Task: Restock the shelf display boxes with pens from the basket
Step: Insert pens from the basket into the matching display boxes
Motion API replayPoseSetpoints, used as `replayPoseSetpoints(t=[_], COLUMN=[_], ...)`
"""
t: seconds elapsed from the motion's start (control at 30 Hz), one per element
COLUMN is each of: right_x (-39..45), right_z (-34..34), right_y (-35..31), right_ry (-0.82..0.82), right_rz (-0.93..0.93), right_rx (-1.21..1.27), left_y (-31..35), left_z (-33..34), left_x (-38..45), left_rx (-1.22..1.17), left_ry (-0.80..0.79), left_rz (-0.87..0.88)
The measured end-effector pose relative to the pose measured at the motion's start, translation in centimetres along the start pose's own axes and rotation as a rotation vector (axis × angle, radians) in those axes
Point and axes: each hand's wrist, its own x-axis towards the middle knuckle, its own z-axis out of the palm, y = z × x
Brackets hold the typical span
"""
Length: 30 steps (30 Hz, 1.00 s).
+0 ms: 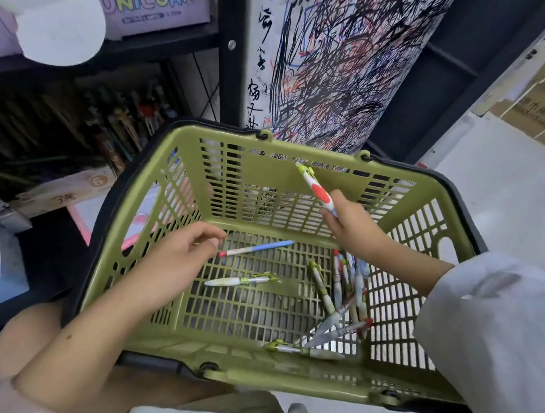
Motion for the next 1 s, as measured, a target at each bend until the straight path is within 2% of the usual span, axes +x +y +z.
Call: replayPoseSetpoints(t=[0.07, 0.2, 0.27, 0.33, 0.47, 0.63, 0.7, 0.87, 1.0], right_x=[-0.1, -1.4, -2.1, -2.5, -3.5, -4.5, -4.9, -4.6, -4.0], right_z=[0.5, 4.2, 5.8, 6.6, 7.0, 8.6, 9.6, 10.8, 10.9], right_y=[-0.3, 0.2, 1.0, 2.2, 4.0, 4.8, 4.7, 4.1, 3.6], right_ry=[-0.053, -0.335, -0.405, -0.404, -0.24, -0.196, -0.182, -0.214, -0.257], right_rz=[0.071, 0.329, 0.437, 0.526, 0.675, 0.909, 0.898, 0.772, 0.714], right_rx=[-0.015, -0.126, -0.099, -0.109, -0.179, 0.098, 0.152, -0.093, -0.138], left_y=[0.0, 0.0, -0.1, 0.0, 0.3, 0.3, 0.3, 0.4, 0.3], left_z=[0.0, 0.0, -0.1, -0.1, 0.0, -0.2, -0.2, 0.0, -0.2], left_x=[0.0, -0.2, -0.4, -0.5, -0.6, -0.6, -0.6, -0.6, -0.4], left_rx=[0.005, 0.011, 0.0, -0.004, -0.01, -0.042, -0.044, -0.055, -0.067], left_ry=[-0.004, -0.002, -0.001, 0.0, 0.0, 0.003, 0.004, 0.005, 0.011], left_rz=[-0.007, -0.004, -0.004, -0.008, -0.008, -0.006, -0.005, -0.008, -0.024])
